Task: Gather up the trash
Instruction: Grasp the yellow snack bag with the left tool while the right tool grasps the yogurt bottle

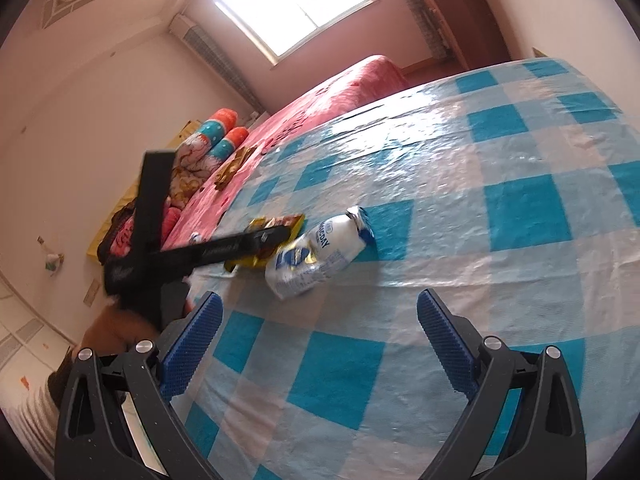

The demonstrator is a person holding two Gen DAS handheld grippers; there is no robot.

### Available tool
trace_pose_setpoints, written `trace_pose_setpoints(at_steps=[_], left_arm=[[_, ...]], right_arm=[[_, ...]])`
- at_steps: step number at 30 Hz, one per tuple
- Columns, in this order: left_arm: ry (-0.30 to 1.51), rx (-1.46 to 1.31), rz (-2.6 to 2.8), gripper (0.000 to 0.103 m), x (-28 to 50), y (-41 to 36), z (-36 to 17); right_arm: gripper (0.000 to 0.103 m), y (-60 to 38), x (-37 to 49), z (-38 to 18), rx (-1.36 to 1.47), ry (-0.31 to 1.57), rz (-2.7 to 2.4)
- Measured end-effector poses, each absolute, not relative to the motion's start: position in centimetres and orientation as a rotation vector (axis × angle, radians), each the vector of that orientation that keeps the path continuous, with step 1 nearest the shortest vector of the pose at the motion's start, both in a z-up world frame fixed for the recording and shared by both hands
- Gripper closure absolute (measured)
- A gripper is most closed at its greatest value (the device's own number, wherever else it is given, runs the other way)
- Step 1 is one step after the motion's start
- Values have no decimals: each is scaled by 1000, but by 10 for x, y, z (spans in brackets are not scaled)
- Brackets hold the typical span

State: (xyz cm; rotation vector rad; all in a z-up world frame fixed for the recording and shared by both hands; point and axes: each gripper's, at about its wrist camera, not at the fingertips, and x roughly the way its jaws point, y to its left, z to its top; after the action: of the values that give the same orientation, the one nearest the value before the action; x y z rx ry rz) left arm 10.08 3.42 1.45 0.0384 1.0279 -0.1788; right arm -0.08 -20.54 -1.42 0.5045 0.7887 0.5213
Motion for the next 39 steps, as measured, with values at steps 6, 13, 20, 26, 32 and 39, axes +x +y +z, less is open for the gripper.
trace_pose_setpoints(at_steps=[6,13,20,26,32,39], left_arm=[[1043,72,-276,34,62,5,14],[1054,105,-357,35,20,-16,13],[1039,46,-344,38,-3,2,14],[1030,11,-337,39,-12,17,15],[1009,74,-355,35,-15,17,14],[990,154,-387,19,-20,6,10]], right_arm=[[6,-222,4,-22,540,817,470],[6,-220,9,-23,502,831,441],[6,-204,16,-20,377,846,391],[7,-179,24,-22,217,861,348],[17,-164,27,-21,121,871,301],[18,-149,29,-23,27,885,272]])
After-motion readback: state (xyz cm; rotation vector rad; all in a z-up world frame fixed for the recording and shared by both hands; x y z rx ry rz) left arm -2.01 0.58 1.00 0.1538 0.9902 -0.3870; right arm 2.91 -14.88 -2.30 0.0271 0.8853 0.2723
